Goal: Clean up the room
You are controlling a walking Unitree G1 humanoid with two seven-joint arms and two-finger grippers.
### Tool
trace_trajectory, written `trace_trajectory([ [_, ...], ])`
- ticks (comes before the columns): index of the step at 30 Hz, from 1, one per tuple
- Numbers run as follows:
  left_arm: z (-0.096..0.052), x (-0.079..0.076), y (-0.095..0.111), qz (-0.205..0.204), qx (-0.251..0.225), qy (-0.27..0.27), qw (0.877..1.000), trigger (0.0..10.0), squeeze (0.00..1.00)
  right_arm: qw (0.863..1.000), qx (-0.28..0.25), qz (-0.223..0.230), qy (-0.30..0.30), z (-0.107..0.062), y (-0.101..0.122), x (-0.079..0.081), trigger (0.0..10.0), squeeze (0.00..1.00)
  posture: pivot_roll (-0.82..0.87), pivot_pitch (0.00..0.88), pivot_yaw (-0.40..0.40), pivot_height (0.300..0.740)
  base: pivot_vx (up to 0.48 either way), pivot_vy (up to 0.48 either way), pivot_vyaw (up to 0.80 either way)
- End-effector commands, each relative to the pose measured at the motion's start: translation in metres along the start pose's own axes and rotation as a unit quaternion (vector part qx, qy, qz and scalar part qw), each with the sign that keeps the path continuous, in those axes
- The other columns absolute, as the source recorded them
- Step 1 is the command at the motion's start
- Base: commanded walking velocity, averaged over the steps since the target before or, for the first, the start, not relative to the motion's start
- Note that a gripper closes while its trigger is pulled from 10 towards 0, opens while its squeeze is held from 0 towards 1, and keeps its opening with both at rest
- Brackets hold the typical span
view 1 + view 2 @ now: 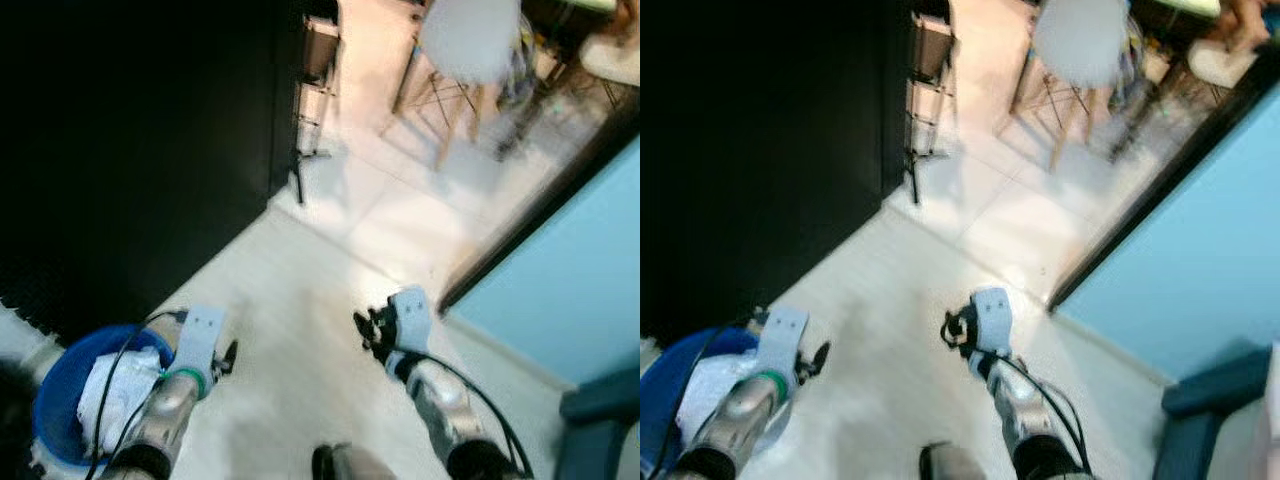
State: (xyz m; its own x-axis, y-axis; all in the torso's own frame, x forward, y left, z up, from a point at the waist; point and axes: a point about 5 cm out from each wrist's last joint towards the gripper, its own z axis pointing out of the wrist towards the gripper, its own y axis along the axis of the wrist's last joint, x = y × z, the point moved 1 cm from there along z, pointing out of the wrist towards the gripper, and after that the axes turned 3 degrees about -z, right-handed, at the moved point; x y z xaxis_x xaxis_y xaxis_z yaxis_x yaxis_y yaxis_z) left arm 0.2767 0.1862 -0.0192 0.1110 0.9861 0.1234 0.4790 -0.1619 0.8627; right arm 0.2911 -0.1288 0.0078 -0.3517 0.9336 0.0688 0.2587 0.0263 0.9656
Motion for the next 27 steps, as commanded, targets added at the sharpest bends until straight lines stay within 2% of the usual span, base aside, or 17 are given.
trace_trajectory([
  [1,-0.0009,-0.0064,-0.0033,-0.007,0.005,-0.012,1.0,10.0,0.0,1.0,0.013,0.002,-0.005,-0.0042,-0.0072,-0.0023,10.0,0.0,-0.04,0.029,0.003,0.73,0.0,0.0,-0.8],
  [13,-0.0001,-0.0089,0.0013,-0.013,-0.005,-0.022,1.0,10.0,0.0,1.0,0.014,-0.003,-0.011,-0.0035,-0.0075,-0.0023,10.0,0.0,-0.04,0.025,0.007,0.73,0.0,0.0,-0.77],
  [27,-0.0008,-0.01,0.0014,-0.013,-0.006,-0.027,1.0,10.0,0.0,0.999,0.026,-0.017,-0.017,-0.003,-0.0101,-0.0029,10.0,0.0,-0.03,0.019,0.007,0.73,-0.37,0.0,-0.07],
])
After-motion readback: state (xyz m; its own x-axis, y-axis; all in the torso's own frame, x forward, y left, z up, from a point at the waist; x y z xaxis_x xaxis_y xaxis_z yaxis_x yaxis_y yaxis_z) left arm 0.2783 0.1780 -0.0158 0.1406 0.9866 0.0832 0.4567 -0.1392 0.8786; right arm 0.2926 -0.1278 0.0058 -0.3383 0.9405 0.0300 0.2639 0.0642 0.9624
